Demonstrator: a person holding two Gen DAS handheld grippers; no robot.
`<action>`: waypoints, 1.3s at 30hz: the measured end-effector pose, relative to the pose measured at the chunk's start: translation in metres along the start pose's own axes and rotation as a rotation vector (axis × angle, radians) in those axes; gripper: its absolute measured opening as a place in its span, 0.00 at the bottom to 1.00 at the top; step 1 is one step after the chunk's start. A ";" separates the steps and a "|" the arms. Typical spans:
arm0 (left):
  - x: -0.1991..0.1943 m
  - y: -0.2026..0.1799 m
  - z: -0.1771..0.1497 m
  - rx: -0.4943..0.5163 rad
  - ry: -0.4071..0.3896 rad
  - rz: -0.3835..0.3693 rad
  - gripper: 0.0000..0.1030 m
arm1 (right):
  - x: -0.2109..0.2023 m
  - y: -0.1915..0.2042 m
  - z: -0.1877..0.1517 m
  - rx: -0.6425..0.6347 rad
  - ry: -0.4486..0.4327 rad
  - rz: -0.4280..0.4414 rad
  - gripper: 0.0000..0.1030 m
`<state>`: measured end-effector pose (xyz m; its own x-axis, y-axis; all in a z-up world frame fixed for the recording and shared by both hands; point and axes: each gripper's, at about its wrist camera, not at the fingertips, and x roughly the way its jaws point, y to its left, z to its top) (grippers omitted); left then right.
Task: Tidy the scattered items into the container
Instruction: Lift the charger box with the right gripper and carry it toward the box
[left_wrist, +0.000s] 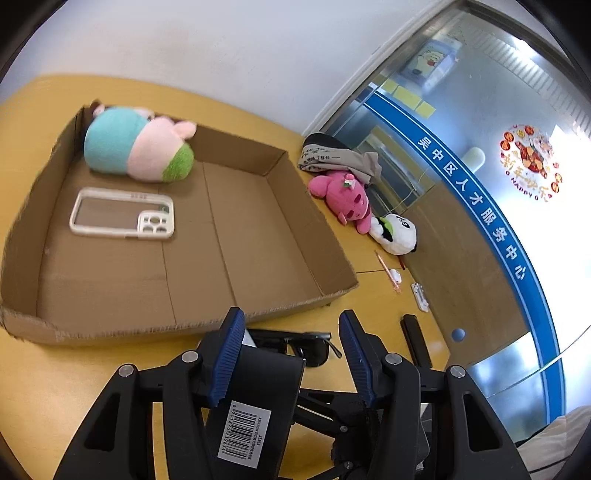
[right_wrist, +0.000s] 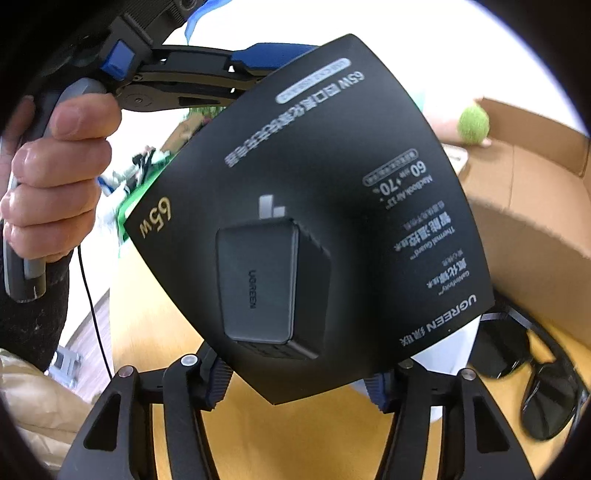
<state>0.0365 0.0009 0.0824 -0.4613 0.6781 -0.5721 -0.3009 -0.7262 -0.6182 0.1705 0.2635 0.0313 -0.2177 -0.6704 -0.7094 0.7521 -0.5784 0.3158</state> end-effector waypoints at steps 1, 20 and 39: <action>0.000 0.008 -0.005 -0.022 -0.001 -0.006 0.54 | 0.000 0.001 -0.004 0.002 0.025 0.004 0.55; -0.035 0.151 -0.103 -0.485 -0.007 0.010 0.81 | -0.009 0.026 -0.042 -0.154 0.357 -0.132 0.56; -0.013 0.112 -0.115 -0.398 0.148 0.018 0.82 | -0.052 -0.013 -0.078 -0.265 0.338 -0.198 0.73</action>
<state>0.1050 -0.0767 -0.0412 -0.3295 0.6960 -0.6380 0.0650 -0.6574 -0.7507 0.2203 0.3421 0.0148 -0.1914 -0.3449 -0.9189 0.8587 -0.5122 0.0134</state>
